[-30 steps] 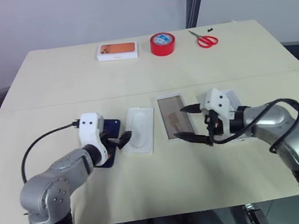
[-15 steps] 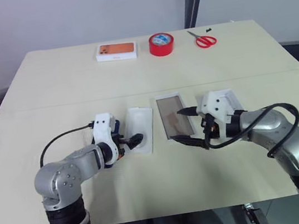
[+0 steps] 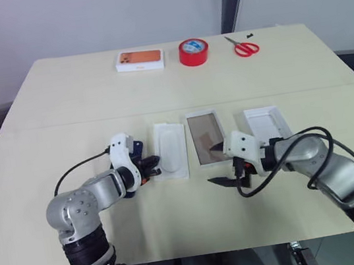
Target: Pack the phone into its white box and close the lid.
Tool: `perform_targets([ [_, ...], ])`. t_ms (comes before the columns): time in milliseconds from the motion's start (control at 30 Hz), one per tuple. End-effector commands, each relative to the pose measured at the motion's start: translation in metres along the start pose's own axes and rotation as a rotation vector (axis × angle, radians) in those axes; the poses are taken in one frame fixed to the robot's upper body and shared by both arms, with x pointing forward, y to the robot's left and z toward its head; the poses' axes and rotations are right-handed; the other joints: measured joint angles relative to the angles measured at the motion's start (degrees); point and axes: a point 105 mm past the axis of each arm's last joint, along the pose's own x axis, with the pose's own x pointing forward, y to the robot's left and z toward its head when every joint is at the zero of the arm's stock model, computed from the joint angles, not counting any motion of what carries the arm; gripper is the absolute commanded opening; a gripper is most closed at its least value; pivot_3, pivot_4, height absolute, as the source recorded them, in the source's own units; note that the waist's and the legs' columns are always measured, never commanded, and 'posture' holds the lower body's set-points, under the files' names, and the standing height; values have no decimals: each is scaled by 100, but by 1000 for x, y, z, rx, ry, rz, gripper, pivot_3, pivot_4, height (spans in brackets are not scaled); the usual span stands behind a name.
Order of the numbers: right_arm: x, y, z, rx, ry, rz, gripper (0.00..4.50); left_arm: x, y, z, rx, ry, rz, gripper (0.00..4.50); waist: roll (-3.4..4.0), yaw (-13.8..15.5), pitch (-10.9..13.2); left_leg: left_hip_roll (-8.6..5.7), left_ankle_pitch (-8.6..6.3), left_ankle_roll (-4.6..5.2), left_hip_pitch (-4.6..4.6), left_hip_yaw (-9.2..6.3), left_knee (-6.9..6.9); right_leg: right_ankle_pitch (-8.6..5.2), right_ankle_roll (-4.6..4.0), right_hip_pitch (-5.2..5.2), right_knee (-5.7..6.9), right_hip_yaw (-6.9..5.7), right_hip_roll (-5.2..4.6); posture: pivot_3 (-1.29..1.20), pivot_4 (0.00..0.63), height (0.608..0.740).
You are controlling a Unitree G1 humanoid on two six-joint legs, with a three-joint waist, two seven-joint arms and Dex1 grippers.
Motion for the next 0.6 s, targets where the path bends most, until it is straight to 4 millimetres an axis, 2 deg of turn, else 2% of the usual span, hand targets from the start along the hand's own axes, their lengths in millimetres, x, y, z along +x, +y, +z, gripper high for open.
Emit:
perform_targets([
  [33, 6, -9, -6, -58, 39, 10, 3955, -15, 0, 28, -43, -137, -30, 0, -3, 6, 1, 0, 0, 0, 0, 0, 0, 0, 0, 1, 0, 0, 0, 0, 150, 719],
  [67, 8, -10, -9, -69, 52, 19, 3618, -18, 1, 32, -55, -157, -36, 0, -3, 13, 1, 0, 0, 0, 0, 0, 1, 0, 0, 1, 0, -1, 0, 0, 150, 719],
  [167, 10, -8, -11, -105, 68, 61, 2185, -25, 3, 42, -71, -196, -41, 0, -3, 25, 1, 0, 0, -1, 0, 0, 0, 0, 0, 0, -2, -2, 1, 0, 150, 719],
  [300, 12, 9, -6, -148, 58, 152, 213, -33, 3, 53, -92, -239, -52, 0, -11, 38, 6, 0, 2, -4, -1, -1, 2, 0, 1, 2, -2, -4, 2, 0, 150, 719],
  [433, 16, 31, 6, -166, 17, 226, 95, -36, -1, 59, -108, -261, -71, 0, -14, 39, 8, -1, 1, -5, 0, -3, 2, 0, 1, 3, -2, -5, 2, 0, 150, 719],
  [600, 29, 44, 25, -158, -50, 243, 95, -36, -9, 62, -127, -286, -114, 0, -16, 26, 8, -1, 5, -13, 1, -7, 2, 1, 2, 2, 1, -5, 2, 0, 150, 719],
])
